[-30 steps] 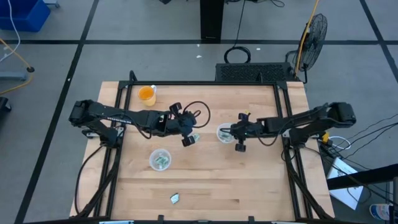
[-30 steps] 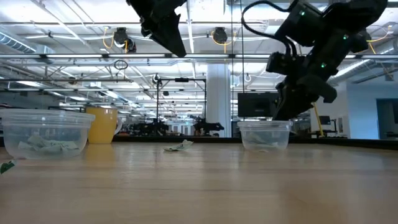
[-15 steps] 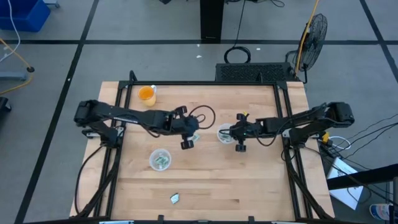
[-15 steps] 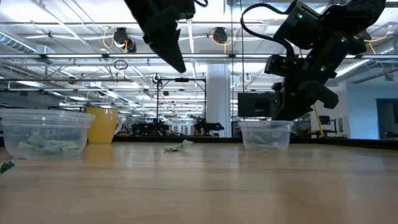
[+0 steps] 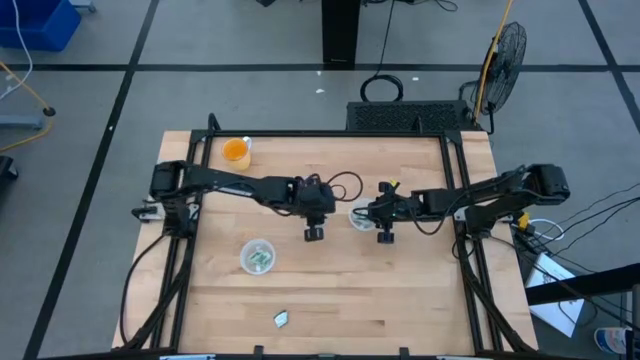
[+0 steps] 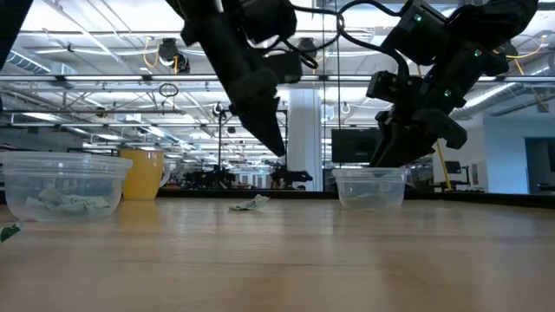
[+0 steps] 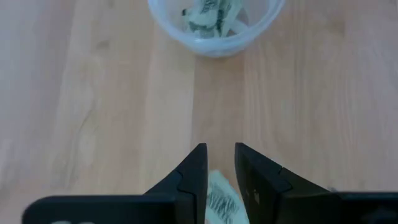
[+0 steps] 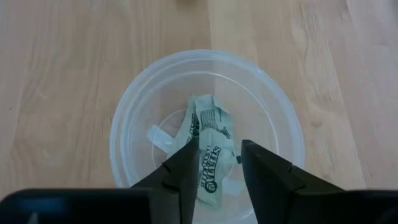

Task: Pick and place Stevia / Truvia into bins
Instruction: Put the white stevia packet into the bottom transparent container

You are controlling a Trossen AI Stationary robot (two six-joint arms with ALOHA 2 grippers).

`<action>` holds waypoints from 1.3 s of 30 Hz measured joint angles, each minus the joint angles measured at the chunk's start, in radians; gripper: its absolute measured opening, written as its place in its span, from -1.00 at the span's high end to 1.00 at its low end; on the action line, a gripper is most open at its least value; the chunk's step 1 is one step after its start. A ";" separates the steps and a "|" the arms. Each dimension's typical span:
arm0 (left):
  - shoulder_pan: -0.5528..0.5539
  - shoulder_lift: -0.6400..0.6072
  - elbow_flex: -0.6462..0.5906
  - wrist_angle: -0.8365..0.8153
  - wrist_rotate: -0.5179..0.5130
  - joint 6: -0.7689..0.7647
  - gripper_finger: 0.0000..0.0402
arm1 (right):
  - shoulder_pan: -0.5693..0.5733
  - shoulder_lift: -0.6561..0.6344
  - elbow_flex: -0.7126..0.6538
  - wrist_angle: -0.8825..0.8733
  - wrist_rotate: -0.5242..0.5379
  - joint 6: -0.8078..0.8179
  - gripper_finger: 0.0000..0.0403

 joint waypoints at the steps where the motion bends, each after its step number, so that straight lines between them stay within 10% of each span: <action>1: 0.007 0.011 0.000 0.011 0.017 0.010 0.54 | 0.000 0.000 0.000 0.000 0.000 0.000 0.42; 13: 0.031 0.063 0.000 -0.068 -0.057 0.097 -0.03 | 0.000 0.000 0.000 0.000 0.000 -0.008 0.41; 39: 0.070 0.062 -0.098 0.040 0.037 0.012 0.34 | 0.000 0.000 0.000 0.006 0.001 -0.009 0.43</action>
